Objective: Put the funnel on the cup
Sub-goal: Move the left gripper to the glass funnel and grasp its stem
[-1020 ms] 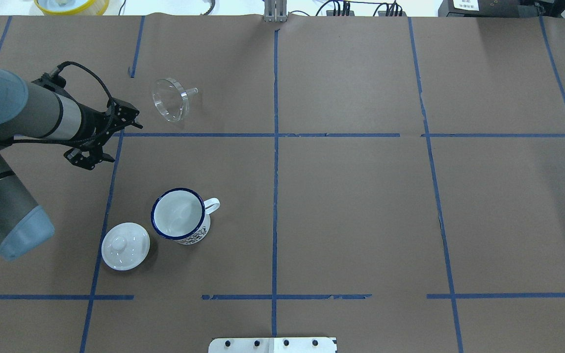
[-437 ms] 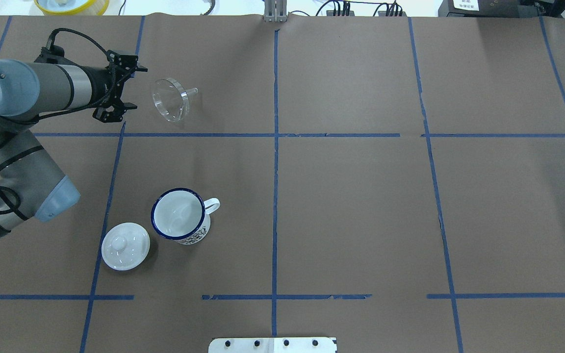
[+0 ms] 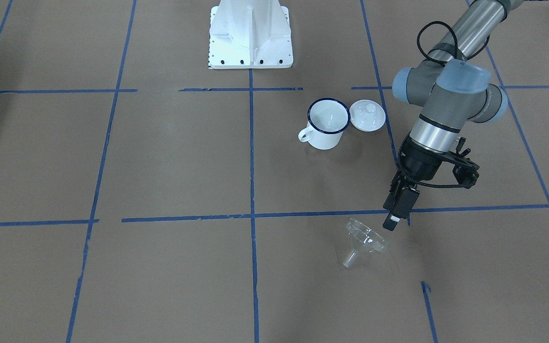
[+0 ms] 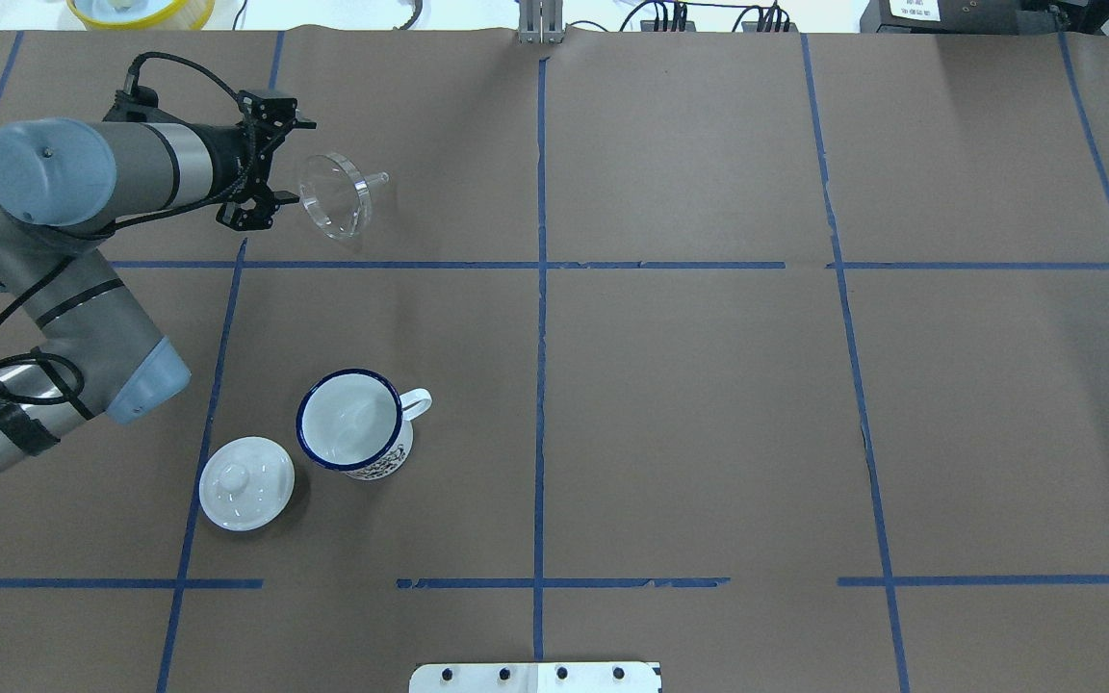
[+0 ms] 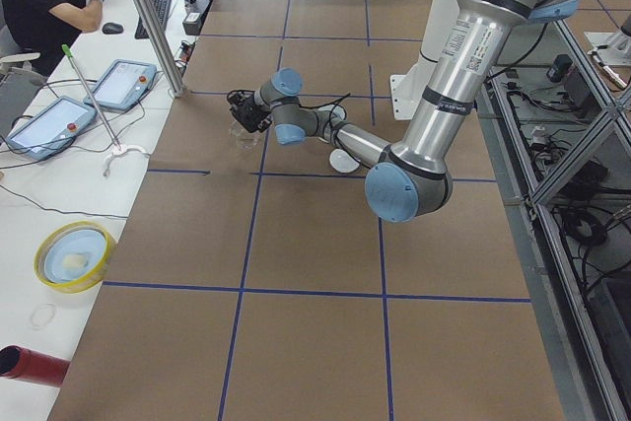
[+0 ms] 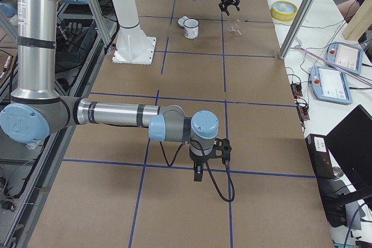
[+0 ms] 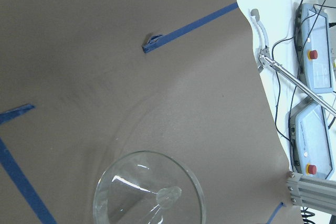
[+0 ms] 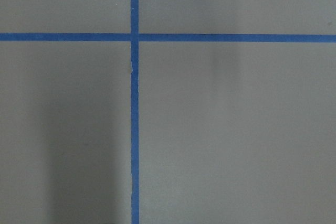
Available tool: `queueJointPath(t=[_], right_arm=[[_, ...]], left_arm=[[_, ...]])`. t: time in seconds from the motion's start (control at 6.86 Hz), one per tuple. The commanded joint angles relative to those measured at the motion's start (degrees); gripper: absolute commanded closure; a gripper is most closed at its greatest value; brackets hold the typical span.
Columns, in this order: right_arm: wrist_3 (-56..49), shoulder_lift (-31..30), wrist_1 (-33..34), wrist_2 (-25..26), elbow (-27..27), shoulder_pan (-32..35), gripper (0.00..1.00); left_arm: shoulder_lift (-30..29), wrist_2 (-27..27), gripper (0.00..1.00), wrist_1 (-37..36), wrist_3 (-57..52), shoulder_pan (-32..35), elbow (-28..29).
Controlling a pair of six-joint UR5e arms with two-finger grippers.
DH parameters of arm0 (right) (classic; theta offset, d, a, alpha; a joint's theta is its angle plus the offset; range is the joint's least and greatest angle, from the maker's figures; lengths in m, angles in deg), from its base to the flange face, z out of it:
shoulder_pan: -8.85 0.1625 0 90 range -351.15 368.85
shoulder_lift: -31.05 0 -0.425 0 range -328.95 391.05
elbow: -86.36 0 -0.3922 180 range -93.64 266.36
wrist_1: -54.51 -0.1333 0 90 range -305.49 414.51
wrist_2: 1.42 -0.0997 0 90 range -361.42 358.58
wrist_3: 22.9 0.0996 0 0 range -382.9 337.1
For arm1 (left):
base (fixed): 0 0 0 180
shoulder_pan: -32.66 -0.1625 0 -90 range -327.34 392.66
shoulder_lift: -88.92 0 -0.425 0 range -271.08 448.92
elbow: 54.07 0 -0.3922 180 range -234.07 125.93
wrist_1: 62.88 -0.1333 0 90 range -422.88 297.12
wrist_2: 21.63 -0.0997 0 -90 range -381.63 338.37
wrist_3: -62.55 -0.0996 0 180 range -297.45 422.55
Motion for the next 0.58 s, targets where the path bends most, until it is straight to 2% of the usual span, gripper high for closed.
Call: queueJointPath(t=[0.0, 0.44], right_arm=[[0.00, 0.00, 0.00, 0.00, 0.03, 0.00, 0.00], [0.00, 0.00, 0.00, 0.00, 0.03, 0.00, 0.00]], left_arm=[[-1.79, -3.53, 0.13, 2.58, 1.83, -1.80, 3.13], [-3.02, -3.90, 0.31, 4.18, 1.58, -2.08, 5.94]])
